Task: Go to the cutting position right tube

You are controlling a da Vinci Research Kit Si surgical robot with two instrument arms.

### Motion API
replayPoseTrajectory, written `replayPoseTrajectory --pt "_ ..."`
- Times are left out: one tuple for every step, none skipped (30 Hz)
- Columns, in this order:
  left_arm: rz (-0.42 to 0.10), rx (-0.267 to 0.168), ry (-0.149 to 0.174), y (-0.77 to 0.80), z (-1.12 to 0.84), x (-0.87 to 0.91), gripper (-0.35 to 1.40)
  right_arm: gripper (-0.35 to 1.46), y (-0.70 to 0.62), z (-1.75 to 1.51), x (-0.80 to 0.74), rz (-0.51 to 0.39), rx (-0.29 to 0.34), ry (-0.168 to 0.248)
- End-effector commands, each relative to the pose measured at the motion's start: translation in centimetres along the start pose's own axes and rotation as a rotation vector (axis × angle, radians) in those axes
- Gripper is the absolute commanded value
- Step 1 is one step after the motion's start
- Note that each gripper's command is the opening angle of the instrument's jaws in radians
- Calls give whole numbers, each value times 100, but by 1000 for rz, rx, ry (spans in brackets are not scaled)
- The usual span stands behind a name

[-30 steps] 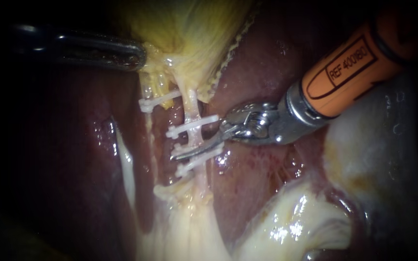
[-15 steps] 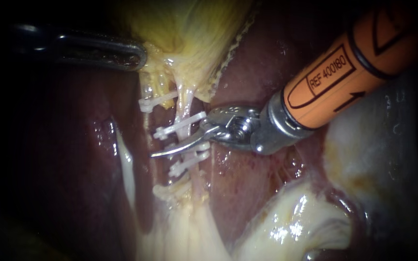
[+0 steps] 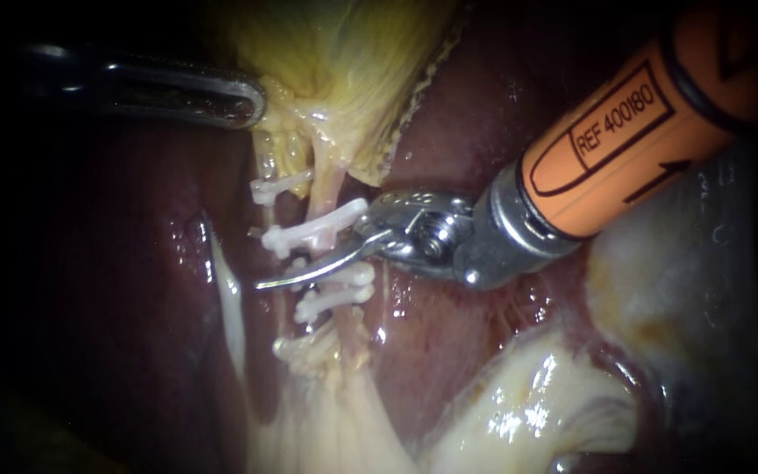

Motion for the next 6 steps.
replayPoseTrajectory --pt "0 1 0 0 0 0 -35 143 1 0 -1 0 0 0" --pt "0 1 0 0 0 0 -35 143 1 0 -1 0 0 0" --pt "0 1 0 0 0 0 -35 143 1 0 -1 -6 0 -1" --pt "0 1 0 0 0 0 -35 142 2 0 -2 -13 0 -1" --pt "0 1 0 0 0 0 -35 138 3 0 -3 -19 0 -1" --pt "0 1 0 0 0 0 -35 132 4 0 -5 -26 -1 -2"
